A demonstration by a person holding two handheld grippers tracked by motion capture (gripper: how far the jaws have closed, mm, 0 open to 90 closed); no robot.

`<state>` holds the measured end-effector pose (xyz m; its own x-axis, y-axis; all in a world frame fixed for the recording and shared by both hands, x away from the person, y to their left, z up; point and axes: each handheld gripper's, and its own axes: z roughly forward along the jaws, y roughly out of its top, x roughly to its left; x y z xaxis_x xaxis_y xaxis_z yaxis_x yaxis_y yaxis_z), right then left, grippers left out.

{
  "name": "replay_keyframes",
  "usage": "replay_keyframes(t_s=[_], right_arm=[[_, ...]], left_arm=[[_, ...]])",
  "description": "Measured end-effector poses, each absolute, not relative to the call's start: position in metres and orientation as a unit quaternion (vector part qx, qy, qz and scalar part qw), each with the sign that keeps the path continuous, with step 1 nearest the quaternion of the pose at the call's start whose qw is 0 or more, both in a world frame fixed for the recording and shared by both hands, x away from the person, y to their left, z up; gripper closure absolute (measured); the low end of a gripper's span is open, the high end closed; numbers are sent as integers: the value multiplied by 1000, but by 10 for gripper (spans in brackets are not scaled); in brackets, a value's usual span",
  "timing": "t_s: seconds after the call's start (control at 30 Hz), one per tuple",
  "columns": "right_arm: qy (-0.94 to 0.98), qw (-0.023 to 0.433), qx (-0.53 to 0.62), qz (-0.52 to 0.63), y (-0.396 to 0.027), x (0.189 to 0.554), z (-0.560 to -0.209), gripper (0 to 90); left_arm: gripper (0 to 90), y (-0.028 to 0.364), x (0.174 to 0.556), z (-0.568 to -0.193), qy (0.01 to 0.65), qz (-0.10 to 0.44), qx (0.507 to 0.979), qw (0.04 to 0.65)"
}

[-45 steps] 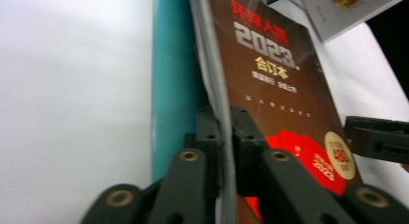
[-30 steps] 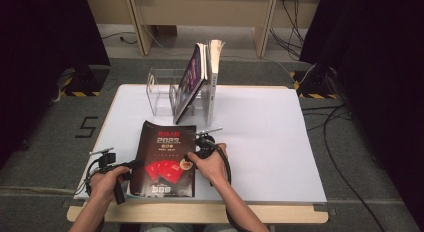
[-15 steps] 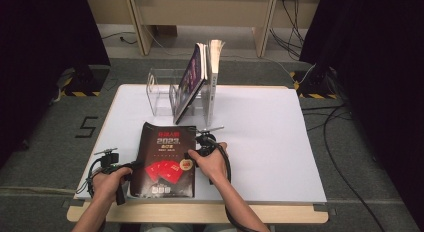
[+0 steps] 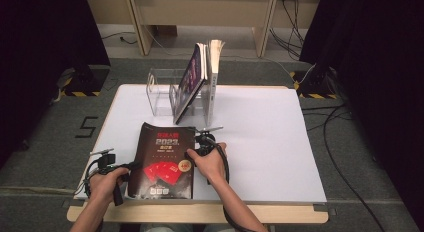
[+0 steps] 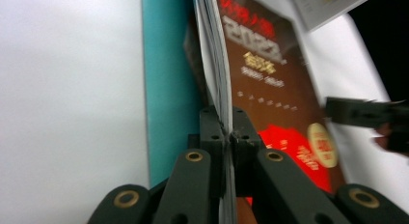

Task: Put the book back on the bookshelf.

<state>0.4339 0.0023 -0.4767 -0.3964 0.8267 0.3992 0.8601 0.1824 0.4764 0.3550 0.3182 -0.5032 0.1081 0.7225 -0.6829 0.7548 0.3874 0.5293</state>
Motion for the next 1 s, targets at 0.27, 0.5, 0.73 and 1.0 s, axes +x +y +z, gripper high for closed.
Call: replay_keyframes(t_s=[0.27, 0.5, 0.73, 1.0], right_arm=[[-772, 29, -540, -333, 1, 436, -478, 488], [-772, 30, -543, -328, 2, 436, -477, 488], [-777, 27, -540, -322, 4, 436, -476, 482], [-782, 25, -536, -318, 5, 436, -475, 481]], left_arm=[[866, 316, 355, -501, 664, 1, 566, 488], [865, 311, 355, -500, 661, 24, 585, 469], [859, 307, 356, -498, 658, 48, 599, 453], [728, 305, 371, -498, 661, 67, 615, 424]])
